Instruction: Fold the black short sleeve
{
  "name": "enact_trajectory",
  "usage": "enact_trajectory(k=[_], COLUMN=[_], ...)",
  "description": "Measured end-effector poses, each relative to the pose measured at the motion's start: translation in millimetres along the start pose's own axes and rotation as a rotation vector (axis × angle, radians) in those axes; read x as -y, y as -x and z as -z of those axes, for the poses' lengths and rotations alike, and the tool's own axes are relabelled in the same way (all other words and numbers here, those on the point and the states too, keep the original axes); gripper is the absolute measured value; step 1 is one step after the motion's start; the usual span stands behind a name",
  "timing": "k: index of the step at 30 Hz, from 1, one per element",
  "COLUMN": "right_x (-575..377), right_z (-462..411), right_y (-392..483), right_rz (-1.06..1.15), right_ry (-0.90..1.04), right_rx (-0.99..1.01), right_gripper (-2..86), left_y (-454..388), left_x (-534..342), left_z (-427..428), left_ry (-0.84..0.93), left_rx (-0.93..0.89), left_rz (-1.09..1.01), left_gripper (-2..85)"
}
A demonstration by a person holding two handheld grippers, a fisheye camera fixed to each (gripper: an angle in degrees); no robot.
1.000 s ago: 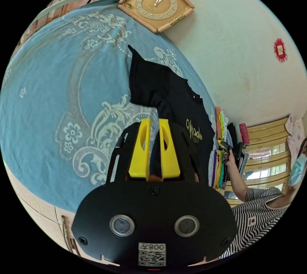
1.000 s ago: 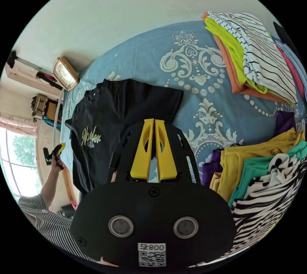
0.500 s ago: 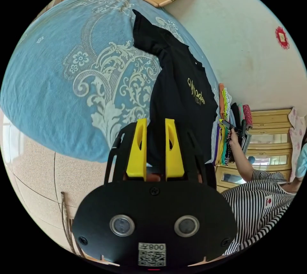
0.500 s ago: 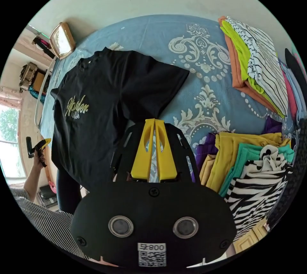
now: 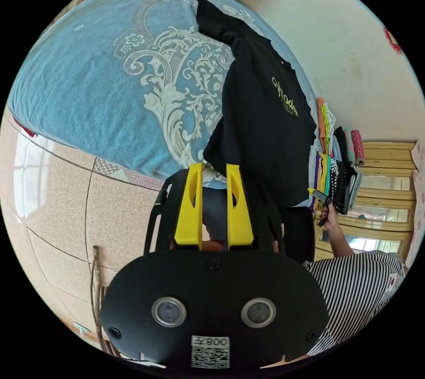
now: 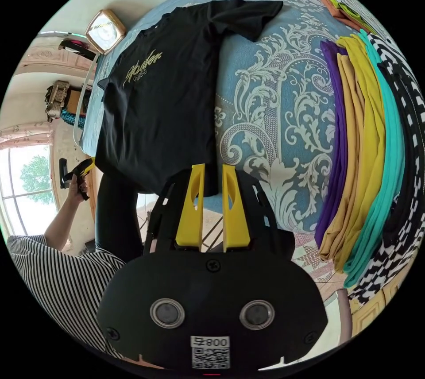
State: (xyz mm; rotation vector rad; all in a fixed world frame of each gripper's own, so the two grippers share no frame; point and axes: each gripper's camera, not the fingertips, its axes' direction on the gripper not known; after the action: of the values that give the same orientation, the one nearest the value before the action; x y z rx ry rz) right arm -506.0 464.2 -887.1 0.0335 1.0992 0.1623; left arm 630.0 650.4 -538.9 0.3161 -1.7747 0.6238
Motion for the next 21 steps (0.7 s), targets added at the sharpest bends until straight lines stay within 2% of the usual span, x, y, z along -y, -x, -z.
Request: enact_trajectory(k=[1, 5, 13, 21], right_x=[-4, -13, -57, -77], right_z=[2, 2, 51, 31], right_y=[1, 12, 15, -5], right_rz=[-0.014, 0.039, 0.05, -0.045], right_ry=[-0.004, 0.087, 0.018, 0.074], right_rx=[-0.007, -0.018, 0.033, 0.072], right_gripper=[6.5, 3.3, 0.9, 0.8], left_y=[0, 0, -6, 3], left_x=[-2, -10, -44, -54], left_z=[2, 18, 66, 74], left_ry=[0.003, 0.011, -0.057, -0.064], left_rx=[0.028, -0.063, -0.134, -0.149], left_rz=[0.026, 0.046, 0.031, 0.152], left_gripper=[5.4, 1.2, 0.2, 0.4])
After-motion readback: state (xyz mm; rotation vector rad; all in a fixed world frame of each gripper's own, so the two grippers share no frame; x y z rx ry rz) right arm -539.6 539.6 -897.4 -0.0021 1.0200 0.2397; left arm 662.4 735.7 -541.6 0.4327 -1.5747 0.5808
